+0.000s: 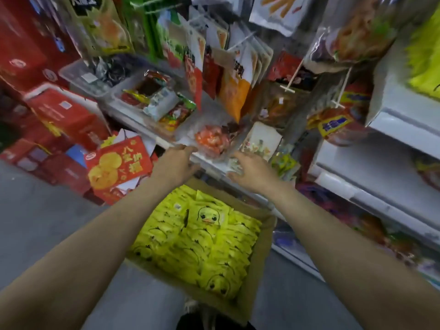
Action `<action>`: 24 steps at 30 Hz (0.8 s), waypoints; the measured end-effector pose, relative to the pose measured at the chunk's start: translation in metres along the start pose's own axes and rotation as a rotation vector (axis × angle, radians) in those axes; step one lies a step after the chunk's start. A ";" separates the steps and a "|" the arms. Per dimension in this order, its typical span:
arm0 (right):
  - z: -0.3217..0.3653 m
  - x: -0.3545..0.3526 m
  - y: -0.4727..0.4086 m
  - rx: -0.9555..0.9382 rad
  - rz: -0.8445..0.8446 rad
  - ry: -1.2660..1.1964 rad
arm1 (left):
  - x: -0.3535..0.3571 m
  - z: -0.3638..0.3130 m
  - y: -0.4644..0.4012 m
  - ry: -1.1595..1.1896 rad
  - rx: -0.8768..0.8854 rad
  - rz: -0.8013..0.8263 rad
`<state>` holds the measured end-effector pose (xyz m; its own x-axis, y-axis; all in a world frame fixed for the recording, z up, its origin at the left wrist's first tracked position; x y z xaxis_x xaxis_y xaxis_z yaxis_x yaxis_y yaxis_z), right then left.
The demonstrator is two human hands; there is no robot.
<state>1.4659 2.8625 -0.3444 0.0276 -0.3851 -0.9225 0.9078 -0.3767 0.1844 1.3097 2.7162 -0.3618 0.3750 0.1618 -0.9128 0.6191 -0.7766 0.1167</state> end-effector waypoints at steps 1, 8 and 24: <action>-0.005 0.021 -0.004 0.009 0.058 -0.027 | 0.018 0.014 0.000 0.008 -0.035 0.034; -0.032 0.158 -0.020 0.068 0.369 -0.140 | 0.127 0.096 0.007 0.067 -0.237 0.273; -0.057 0.291 -0.051 0.171 0.280 -0.007 | 0.245 0.188 -0.020 -0.254 -0.170 0.576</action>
<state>1.4511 2.8181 -0.6413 0.2626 -0.4993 -0.8257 0.7820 -0.3911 0.4853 1.2594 2.6574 -0.6611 0.5175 -0.4169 -0.7473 0.4762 -0.5852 0.6563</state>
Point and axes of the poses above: each hand's wrist, its own y-axis away from the middle knuckle, its own x-axis out of the palm, z = x × y, the point moved 3 cm from there along -y, towards the middle knuckle, and after that the axes turned 5 degrees about -x, right-handed, at the moved point
